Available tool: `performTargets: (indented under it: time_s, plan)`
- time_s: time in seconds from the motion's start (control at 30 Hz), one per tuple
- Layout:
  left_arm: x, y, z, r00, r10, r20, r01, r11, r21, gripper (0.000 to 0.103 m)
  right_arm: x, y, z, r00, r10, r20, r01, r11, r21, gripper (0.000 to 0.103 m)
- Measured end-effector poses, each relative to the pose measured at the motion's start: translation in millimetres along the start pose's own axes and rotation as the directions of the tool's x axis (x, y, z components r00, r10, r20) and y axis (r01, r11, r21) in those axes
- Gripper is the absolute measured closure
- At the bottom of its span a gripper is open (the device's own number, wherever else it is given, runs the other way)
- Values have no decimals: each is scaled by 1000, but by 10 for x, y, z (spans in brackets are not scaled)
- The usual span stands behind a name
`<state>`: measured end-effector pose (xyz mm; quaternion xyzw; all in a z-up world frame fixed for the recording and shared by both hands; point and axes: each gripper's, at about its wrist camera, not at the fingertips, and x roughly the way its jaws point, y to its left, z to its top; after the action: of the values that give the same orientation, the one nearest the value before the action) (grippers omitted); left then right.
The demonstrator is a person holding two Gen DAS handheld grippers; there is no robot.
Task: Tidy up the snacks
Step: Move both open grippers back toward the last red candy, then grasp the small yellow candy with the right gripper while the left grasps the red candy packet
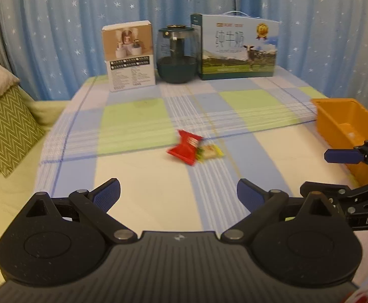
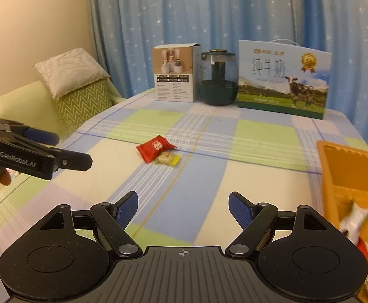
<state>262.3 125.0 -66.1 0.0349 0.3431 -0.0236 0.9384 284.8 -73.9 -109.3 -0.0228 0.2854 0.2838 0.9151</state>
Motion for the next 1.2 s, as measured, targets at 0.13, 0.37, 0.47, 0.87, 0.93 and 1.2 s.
performTargets:
  time_s: [0.13,0.37,0.47,0.87,0.93,1.2]
  plan:
    - [176,83,141,1000,-26,12,26,1000,-10,5,274,-37,126,1000,20,-20,-21,999,-27,25]
    - [553,169,280,1000,10,-8,-10,1000,14,9,767,-65,260,994,74,-74,-81,993,-85,35]
    - [678,216,293,1000,6,-27,-5,1000,26,14,967,-83,293,992,79,-99,-89,991,-95,44]
    - [801,365,287,998,38,-43,-37,999,23,19,1511,68,433,986,105,-128,-139,945,-295,51]
    - [798,369,290,998,39,-42,-38,999,24,19,1587,105,425,985,97,-145,-141,931,-337,55]
    - [792,408,299,999,24,-37,-25,1000,-7,19,1735,64,462,979,130,-157,-174,933,-315,60]
